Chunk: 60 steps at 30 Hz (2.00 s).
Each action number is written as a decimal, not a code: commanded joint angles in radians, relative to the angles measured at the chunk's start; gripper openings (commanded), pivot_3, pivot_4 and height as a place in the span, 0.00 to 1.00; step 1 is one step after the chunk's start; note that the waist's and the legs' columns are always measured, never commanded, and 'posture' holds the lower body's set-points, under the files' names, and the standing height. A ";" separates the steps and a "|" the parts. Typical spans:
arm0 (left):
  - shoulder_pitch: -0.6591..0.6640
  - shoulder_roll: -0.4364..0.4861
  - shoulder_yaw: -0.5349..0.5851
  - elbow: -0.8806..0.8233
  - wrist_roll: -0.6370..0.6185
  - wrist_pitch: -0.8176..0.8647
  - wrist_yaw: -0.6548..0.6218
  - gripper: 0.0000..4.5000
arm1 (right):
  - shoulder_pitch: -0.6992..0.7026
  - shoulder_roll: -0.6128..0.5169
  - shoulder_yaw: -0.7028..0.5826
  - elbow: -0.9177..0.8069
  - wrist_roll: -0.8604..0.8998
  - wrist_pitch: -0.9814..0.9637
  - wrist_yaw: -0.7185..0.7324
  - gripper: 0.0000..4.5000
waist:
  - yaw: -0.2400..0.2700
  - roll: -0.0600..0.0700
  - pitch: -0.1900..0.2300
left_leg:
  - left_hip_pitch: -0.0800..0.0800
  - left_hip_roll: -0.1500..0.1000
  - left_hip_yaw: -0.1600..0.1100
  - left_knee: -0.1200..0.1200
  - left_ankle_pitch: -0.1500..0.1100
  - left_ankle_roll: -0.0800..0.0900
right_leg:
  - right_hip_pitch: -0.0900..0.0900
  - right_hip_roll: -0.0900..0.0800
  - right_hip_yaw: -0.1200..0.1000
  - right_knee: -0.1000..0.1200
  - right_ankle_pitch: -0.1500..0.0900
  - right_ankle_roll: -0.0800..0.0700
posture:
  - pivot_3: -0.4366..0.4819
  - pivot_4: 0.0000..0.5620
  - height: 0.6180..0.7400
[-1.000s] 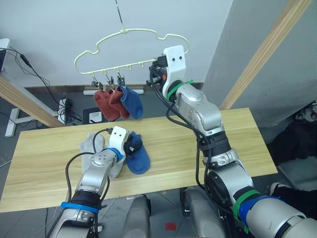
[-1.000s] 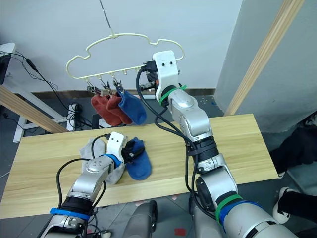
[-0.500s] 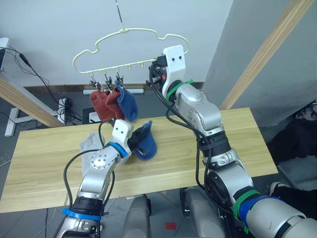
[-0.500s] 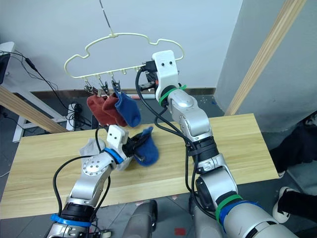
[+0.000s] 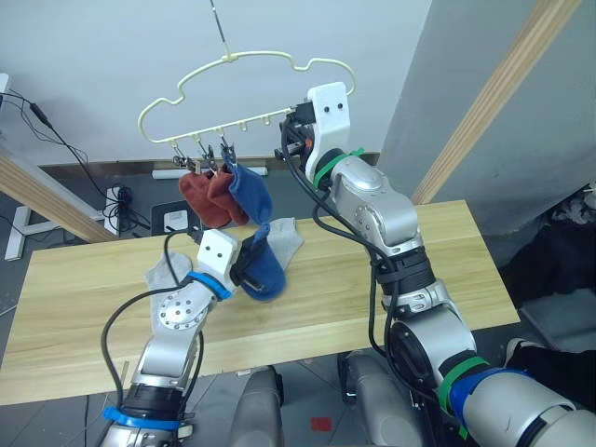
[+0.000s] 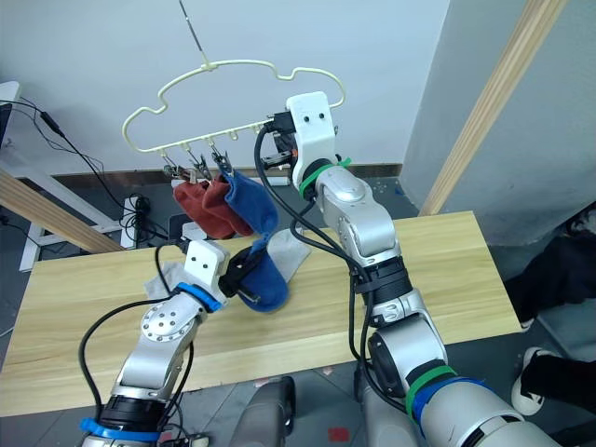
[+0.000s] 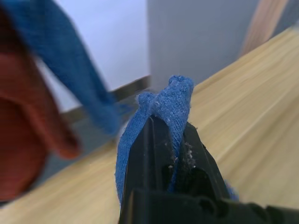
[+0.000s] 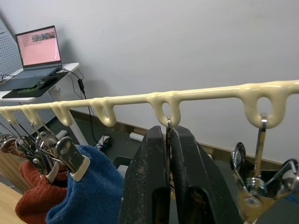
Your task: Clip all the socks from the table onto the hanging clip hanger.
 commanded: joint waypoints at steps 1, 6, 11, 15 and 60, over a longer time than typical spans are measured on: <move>0.032 -0.001 0.011 -0.040 0.032 -0.025 0.039 0.01 | -0.004 0.008 0.008 -0.041 0.016 -0.008 0.011 0.00 | 0.000 0.000 0.000 | 0.000 0.000 0.000 0.000 0.000 0.000 | 0.000 0.000 0.000 0.000 0.000 0.000 | 0.40 0.61 1.00; 0.043 -0.032 0.003 -0.105 -0.120 -0.045 -0.067 0.01 | -0.005 0.009 0.009 -0.040 0.016 -0.007 0.017 0.00 | 0.002 0.000 0.000 | -0.001 0.000 0.000 -0.001 0.000 0.000 | 0.000 0.000 0.000 -0.001 0.000 0.000 | 0.40 0.61 1.00; -0.070 -0.051 0.016 -0.108 -0.241 0.018 -0.142 0.01 | -0.010 0.011 0.006 -0.036 0.018 -0.006 0.022 0.00 | 0.007 0.001 0.000 | -0.001 0.000 0.000 0.000 0.000 0.000 | 0.000 0.000 0.000 -0.001 0.000 0.000 | 0.40 0.61 1.00; -0.213 -0.081 0.048 -0.061 -0.354 0.160 -0.145 0.01 | -0.014 0.012 0.004 -0.033 0.020 -0.006 0.024 0.00 | 0.006 0.001 0.000 | -0.001 0.000 0.000 0.001 0.000 0.000 | 0.000 0.000 0.000 -0.001 0.000 0.000 | 0.40 0.62 1.00; -0.561 -0.131 0.095 0.271 -0.361 0.249 -0.165 0.01 | 0.010 0.025 -0.001 -0.058 0.067 0.065 0.011 0.00 | 0.000 0.001 0.000 | -0.002 0.000 0.000 0.000 -0.001 0.002 | 0.000 0.000 0.000 -0.002 0.000 0.000 | 0.38 0.61 1.00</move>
